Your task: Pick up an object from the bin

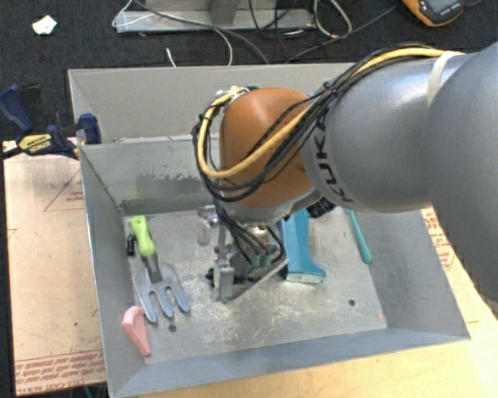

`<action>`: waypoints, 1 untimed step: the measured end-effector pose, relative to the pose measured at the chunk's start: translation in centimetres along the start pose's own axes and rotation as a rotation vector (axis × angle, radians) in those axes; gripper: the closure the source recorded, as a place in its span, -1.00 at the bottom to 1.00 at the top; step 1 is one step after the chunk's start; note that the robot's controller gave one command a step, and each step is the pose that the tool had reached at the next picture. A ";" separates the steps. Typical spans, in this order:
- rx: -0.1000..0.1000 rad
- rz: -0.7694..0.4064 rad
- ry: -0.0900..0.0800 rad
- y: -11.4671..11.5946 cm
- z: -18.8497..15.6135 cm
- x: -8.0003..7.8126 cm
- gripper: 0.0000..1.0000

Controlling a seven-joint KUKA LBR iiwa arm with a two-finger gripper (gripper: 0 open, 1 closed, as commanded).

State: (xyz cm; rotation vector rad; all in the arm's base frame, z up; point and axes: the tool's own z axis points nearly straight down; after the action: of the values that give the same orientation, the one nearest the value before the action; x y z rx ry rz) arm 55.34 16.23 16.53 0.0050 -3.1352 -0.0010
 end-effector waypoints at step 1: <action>-0.001 0.003 -0.007 -0.1 -0.4 -0.2 -1.00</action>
Offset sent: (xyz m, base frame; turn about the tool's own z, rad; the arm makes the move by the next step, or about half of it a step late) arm 0.0413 -0.0590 -0.0619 0.1615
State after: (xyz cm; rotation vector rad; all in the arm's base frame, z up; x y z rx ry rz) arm 55.54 16.17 16.91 0.0003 -3.1420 -0.0027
